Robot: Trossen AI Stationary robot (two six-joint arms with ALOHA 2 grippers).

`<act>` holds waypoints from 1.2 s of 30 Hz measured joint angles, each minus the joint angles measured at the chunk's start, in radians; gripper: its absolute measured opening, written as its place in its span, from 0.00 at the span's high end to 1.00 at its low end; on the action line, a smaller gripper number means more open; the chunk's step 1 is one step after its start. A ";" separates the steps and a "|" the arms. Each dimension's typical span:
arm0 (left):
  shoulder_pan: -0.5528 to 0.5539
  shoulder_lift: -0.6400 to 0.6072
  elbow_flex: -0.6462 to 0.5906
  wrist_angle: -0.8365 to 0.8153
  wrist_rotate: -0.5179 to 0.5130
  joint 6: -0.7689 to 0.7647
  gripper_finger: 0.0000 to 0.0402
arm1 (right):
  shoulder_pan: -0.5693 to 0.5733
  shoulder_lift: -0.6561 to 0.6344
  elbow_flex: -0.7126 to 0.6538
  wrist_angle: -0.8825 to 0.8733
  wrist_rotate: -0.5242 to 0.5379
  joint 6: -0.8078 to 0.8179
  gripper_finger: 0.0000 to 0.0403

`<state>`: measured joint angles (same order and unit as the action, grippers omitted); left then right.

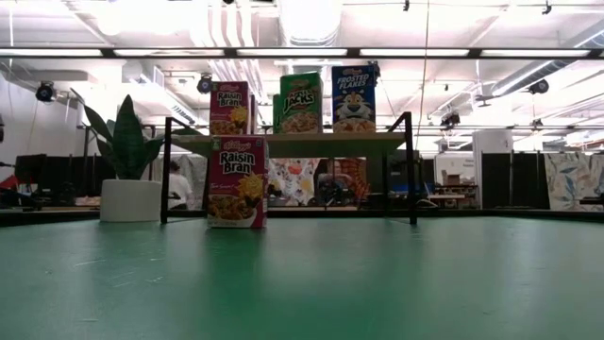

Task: Stack cereal on shelf
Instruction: Put the right green cereal box on the shelf aligned with the other green cereal box

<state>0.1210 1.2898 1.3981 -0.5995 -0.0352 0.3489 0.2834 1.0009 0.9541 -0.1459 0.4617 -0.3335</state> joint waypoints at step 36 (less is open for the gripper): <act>0.388 0.507 0.422 -0.206 0.335 0.227 0.41 | -0.001 -0.292 -0.360 0.188 -0.035 -0.016 0.89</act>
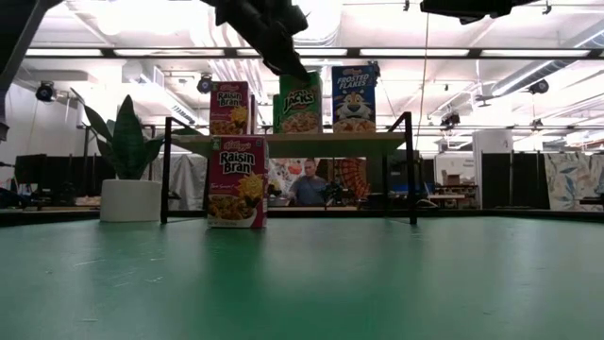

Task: Stack cereal on shelf
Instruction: Put the right green cereal box on the shelf aligned with the other green cereal box

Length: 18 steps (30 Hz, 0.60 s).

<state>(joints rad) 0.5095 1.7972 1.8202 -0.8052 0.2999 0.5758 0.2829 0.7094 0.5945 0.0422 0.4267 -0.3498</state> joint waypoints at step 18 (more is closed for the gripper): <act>0.000 0.002 0.000 -0.011 0.000 0.001 0.61 | 0.000 0.000 0.000 -0.001 0.000 -0.001 0.89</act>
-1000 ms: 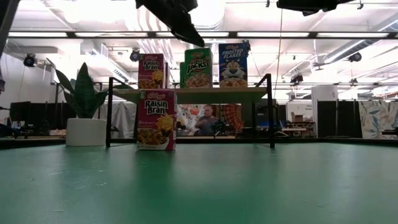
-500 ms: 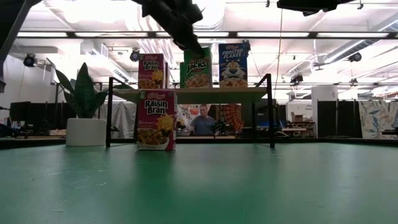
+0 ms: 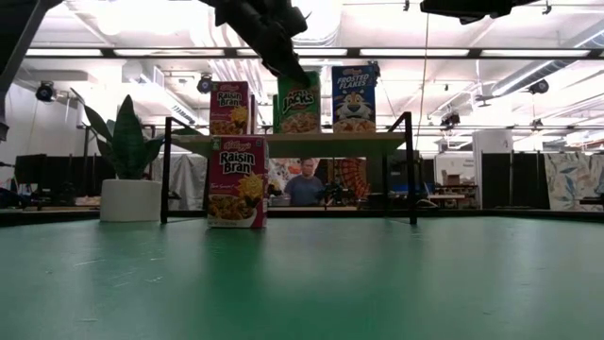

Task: Stack cereal on shelf
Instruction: Put the right green cereal box on the shelf aligned with the other green cereal box

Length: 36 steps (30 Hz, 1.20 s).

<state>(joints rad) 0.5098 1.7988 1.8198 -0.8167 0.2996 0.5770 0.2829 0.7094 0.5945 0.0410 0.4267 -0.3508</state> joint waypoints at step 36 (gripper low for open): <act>0.078 -0.003 0.038 -0.060 -0.002 -0.029 0.63 | 0.000 0.000 0.000 -0.006 0.000 0.003 0.89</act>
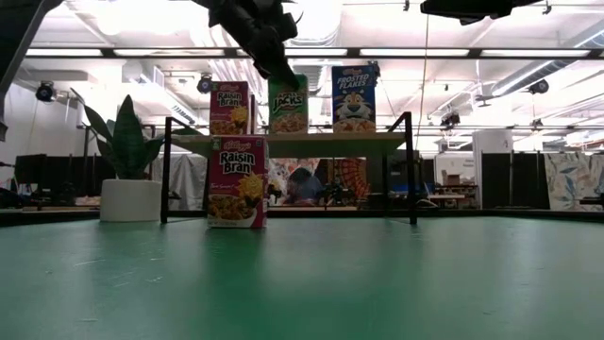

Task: Stack cereal on shelf
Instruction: Put the right green cereal box on the shelf aligned with the other green cereal box

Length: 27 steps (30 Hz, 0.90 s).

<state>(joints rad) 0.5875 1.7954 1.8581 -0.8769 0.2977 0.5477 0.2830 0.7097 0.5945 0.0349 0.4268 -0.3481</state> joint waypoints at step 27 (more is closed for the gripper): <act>0.004 0.000 -0.022 0.023 -0.003 0.016 0.60 | 0.000 0.000 0.000 0.000 0.000 0.000 0.89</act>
<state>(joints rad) 0.5919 1.7958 1.8359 -0.8543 0.2943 0.5636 0.2829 0.7097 0.5945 0.0346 0.4267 -0.3485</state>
